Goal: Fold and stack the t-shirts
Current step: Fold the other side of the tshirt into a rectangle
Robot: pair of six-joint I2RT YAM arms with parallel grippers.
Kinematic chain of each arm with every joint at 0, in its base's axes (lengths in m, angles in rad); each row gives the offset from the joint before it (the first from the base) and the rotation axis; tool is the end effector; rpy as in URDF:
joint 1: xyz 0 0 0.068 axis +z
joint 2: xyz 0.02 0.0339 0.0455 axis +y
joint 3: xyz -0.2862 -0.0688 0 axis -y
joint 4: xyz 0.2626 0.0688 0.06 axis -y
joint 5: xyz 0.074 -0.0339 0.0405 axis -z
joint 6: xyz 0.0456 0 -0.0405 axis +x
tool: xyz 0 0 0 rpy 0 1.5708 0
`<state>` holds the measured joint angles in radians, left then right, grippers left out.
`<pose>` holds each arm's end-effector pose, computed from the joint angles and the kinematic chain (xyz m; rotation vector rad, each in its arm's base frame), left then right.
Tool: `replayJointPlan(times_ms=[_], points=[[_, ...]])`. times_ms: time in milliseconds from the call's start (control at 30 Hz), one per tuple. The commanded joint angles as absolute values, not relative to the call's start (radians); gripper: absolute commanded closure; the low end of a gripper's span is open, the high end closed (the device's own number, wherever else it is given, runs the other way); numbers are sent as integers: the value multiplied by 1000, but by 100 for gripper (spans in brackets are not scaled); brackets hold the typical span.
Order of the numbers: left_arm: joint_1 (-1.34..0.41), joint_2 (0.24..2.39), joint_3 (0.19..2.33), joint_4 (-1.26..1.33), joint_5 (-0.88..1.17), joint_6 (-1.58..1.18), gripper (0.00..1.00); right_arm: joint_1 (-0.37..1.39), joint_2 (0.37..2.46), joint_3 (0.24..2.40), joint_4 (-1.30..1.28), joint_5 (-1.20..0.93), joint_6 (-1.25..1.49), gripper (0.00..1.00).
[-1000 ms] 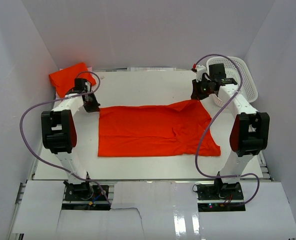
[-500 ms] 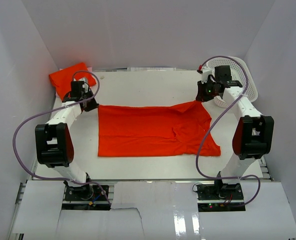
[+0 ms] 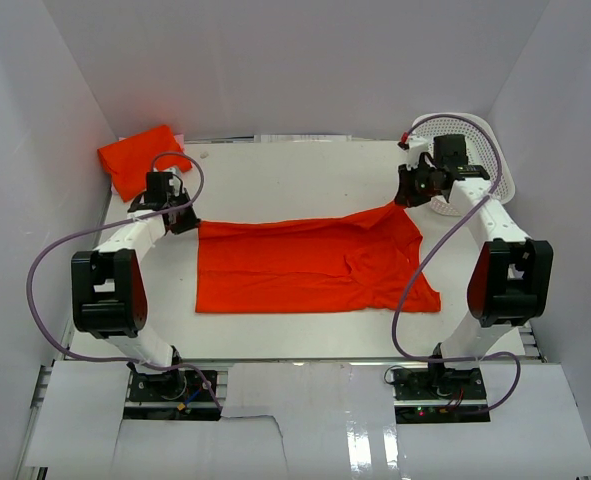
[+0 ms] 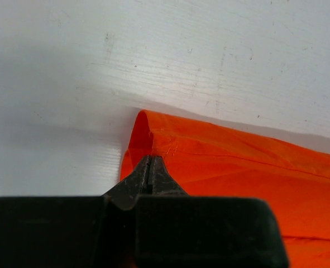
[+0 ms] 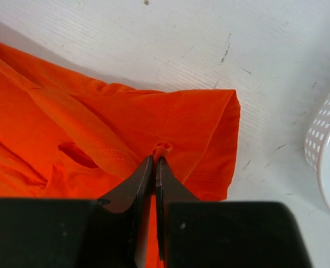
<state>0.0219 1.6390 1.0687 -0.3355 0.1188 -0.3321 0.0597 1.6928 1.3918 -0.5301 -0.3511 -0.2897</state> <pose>0.3666 0.0026 0.2139 -0.3878 2.4584 -0.2789 0.4005 0.0396 0.2907 -0.5683 2.2890 0.3099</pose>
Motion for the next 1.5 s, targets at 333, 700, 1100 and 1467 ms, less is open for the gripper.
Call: replayJointPlan(times_ms=[333,700,1100,1467], points=[[17,1514,1034,-316,68,-322,100,48,1598,1341,-543,-376,-282,92],[17,1477,1009,-341,51,-334,100,48,1546,1322,-574,-380,-281,92],[18,1448,970,-359,57,-337,100,48,1473,1259,-600,-396,-282,92],[17,1424,950,-371,61,-341,100,48,1420,1184,-617,-397,-287,92]])
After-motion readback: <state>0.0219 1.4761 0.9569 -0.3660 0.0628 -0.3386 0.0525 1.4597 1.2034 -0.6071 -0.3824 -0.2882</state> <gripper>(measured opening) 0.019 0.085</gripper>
